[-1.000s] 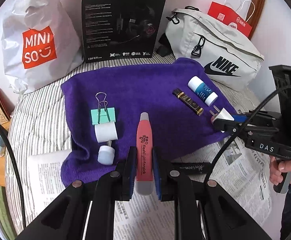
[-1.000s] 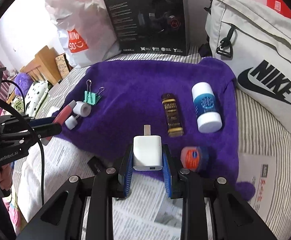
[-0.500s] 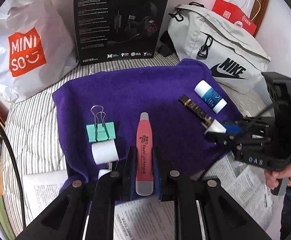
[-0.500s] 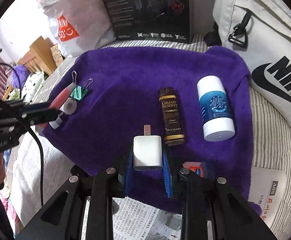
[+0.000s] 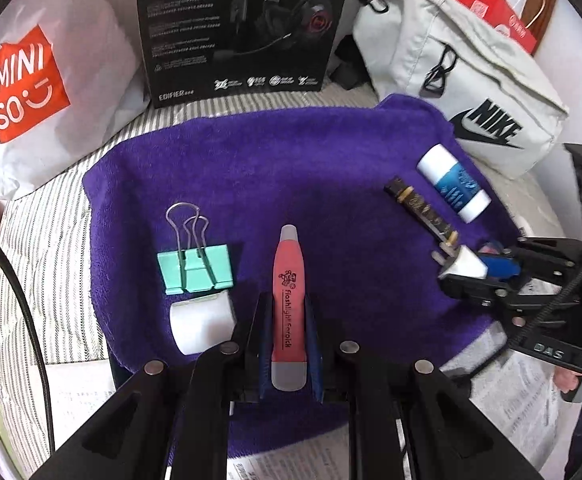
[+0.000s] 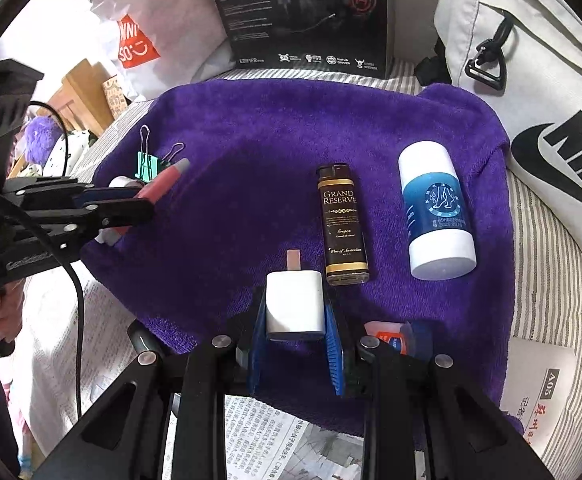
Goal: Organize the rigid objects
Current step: 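Set the pink highlighter beside the clip with the left gripper while the right sets the charger down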
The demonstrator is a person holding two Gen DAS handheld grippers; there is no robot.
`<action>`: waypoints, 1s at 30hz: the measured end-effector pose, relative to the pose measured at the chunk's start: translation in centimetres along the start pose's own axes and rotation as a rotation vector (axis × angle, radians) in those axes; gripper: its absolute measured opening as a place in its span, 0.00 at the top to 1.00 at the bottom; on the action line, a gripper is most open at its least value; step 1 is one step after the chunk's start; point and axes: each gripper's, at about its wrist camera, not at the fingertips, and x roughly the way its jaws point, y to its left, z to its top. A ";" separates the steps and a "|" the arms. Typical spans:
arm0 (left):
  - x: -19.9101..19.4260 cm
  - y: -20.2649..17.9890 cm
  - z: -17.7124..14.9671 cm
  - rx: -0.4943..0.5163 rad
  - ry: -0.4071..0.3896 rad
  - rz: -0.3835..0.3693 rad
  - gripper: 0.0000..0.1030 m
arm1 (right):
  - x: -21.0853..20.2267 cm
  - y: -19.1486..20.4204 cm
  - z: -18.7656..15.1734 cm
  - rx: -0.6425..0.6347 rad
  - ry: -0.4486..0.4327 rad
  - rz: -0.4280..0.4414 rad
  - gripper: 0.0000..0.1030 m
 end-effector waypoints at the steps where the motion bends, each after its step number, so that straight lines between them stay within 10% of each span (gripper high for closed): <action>1: 0.2 0.1 0.1 0.001 0.004 0.007 0.85 | 0.0 0.0 0.0 -0.003 -0.001 0.001 0.74; 14: 1.0 -0.1 0.1 0.024 0.030 0.047 0.84 | -0.1 -0.2 -0.2 -0.038 -0.005 0.022 0.74; 20: 0.9 -0.8 -0.2 0.037 0.042 0.015 0.63 | -0.2 -0.3 -0.2 -0.052 0.006 0.039 0.72; 30: 0.6 -1.8 -0.8 0.055 0.076 0.055 0.58 | -0.8 -1.0 -0.3 -0.012 0.030 0.026 0.61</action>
